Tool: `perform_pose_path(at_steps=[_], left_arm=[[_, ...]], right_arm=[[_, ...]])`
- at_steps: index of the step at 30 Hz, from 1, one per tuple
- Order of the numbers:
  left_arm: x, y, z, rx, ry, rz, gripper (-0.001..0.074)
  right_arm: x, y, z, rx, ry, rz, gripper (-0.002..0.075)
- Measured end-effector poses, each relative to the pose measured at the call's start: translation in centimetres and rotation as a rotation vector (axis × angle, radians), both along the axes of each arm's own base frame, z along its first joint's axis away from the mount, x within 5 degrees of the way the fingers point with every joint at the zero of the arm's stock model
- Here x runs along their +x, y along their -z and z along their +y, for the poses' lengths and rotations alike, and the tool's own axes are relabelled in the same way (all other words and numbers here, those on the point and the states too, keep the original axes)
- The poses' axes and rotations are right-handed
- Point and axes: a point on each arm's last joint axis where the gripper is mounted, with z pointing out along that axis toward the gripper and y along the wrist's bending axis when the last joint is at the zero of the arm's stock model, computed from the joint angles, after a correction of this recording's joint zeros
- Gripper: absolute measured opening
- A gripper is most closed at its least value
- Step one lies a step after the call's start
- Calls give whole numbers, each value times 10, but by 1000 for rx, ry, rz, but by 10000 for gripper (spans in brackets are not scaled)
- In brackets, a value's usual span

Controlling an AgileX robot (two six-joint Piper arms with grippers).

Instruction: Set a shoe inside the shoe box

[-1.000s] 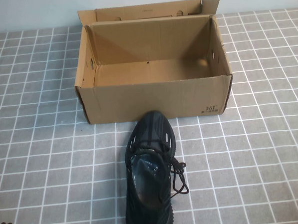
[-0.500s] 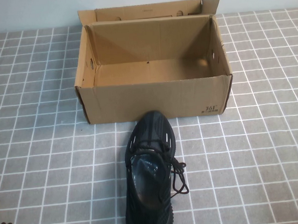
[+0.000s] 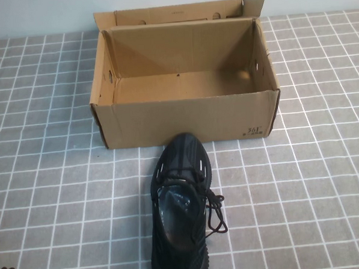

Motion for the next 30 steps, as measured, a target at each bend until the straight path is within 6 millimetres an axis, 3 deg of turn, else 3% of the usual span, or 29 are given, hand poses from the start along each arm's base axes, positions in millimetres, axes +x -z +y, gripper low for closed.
perform_pose_path(at_steps=[5,10,15,18,22,26,30], left_arm=[[0,0,0,0,0,0,-1],[0,0,0,0,0,0,-1],[0,0,0,0,0,0,-1],[0,0,0,0,0,0,-1],[0,0,0,0,0,0,-1],[0,0,0,0,0,0,-1],[0,0,0,0,0,0,-1]], right_arm=[[33,-14,0,-211,-155,180,-16],[71,-27,0,-300,-249,254,-16],[106,-34,19,-342,-375,290,-16],[121,-41,42,-383,-482,273,-16],[129,-46,87,-461,-673,234,-16],[126,-40,142,-625,-911,161,-16],[120,-37,185,-786,-1127,35,-6]])
